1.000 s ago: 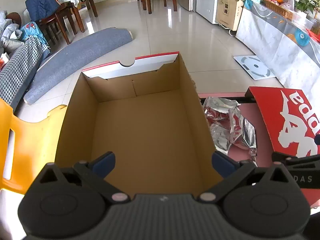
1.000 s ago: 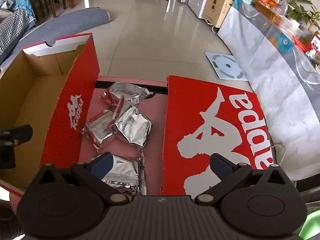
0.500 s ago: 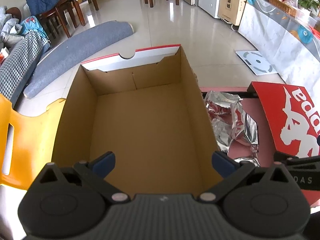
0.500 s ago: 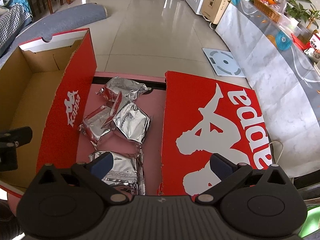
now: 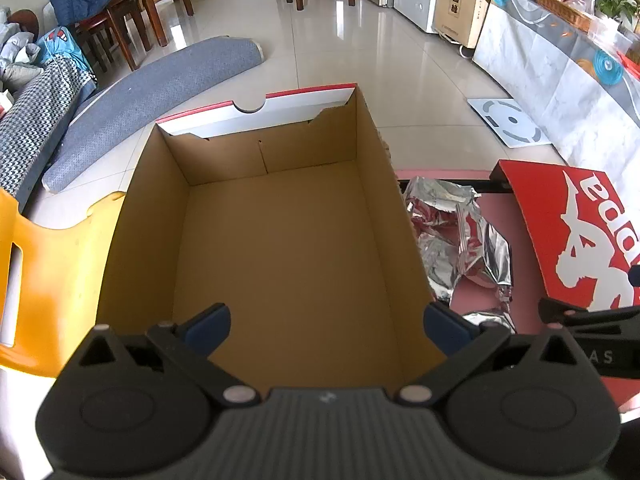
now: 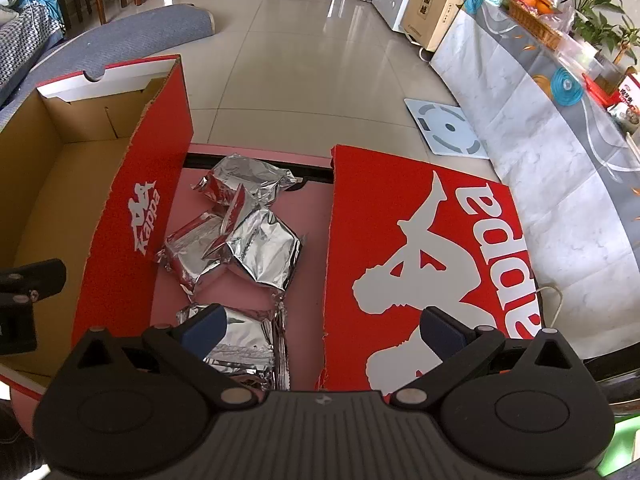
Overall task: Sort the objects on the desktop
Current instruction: 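Lower the open right tool toward the nearest silver foil packet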
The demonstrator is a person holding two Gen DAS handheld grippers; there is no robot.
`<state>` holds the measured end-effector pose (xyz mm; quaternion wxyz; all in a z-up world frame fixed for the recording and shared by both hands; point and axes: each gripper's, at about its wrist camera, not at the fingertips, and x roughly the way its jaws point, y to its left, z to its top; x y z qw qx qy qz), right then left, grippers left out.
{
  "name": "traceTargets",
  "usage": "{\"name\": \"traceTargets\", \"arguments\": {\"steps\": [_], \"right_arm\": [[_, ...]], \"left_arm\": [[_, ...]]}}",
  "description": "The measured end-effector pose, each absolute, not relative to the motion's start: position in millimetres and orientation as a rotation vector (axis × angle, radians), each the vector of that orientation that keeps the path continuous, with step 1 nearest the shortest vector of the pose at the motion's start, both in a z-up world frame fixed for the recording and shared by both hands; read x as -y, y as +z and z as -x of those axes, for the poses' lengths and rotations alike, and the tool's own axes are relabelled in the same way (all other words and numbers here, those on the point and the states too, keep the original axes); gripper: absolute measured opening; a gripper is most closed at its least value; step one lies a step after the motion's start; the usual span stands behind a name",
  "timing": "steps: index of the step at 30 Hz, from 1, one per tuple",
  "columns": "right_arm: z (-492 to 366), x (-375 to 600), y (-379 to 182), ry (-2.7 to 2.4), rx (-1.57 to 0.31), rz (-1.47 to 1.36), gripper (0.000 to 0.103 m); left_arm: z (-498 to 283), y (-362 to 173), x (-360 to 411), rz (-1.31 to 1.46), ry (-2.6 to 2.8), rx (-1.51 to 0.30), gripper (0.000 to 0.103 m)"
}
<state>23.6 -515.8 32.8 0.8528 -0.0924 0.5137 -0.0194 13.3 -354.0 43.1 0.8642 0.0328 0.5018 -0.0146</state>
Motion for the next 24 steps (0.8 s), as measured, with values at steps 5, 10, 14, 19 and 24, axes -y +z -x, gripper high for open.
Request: {"name": "traceTargets", "arguments": {"steps": [5,10,14,19,24], "right_arm": [[-24.1,513.7,32.3,-0.043,-1.081,0.199,0.103],[-25.6,509.6,31.4,-0.036,-1.081,0.207,0.103],[-26.3,504.0,30.5,-0.03,-1.077,0.227,0.103],[-27.1,499.6,30.2,-0.029,-1.072,0.237,0.103],[-28.4,495.9,29.6,-0.028,-1.071,0.24,0.103]], "left_arm": [[-12.6,42.6,352.9,-0.069,-0.029,-1.051,0.103],[-13.1,41.8,349.0,-0.068,-0.01,-1.051,0.103],[-12.6,42.3,343.3,-0.056,0.006,-1.048,0.103],[-10.3,42.8,338.3,-0.05,0.009,-1.047,0.103],[-9.9,42.8,335.7,-0.046,0.014,-1.048,0.103]]}}
